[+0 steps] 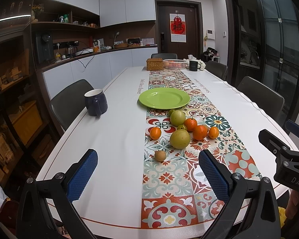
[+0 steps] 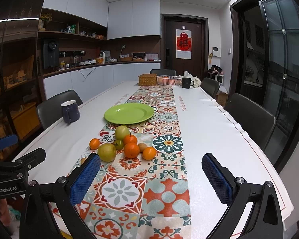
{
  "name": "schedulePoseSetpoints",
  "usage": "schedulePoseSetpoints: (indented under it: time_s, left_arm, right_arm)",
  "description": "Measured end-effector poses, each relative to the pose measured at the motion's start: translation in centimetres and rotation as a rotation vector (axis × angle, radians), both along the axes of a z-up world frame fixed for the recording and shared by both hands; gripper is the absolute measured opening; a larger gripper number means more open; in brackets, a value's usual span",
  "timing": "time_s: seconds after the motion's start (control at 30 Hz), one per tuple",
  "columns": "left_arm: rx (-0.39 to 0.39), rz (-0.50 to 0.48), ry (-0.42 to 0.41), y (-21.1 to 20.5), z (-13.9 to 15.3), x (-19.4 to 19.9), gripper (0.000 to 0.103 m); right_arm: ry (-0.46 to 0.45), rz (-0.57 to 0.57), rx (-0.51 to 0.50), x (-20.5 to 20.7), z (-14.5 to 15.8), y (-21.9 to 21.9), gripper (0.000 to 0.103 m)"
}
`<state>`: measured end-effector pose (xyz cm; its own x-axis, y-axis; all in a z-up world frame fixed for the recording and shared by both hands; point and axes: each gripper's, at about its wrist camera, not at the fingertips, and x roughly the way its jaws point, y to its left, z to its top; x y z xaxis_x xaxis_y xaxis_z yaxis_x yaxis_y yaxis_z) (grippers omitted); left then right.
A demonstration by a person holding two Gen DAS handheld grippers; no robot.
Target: Organize fruits
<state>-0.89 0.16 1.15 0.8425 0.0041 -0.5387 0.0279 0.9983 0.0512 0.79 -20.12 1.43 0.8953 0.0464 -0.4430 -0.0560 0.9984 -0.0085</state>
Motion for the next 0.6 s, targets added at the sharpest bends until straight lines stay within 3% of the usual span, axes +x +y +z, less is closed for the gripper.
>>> schedulePoseSetpoints:
  time_s: [0.6]
  left_arm:
    - [-0.001, 0.0, -0.002, 0.06, 0.01, 0.01, 0.103]
  right_arm:
    - [-0.004, 0.0, -0.001, -0.15, 0.14, 0.1, 0.102]
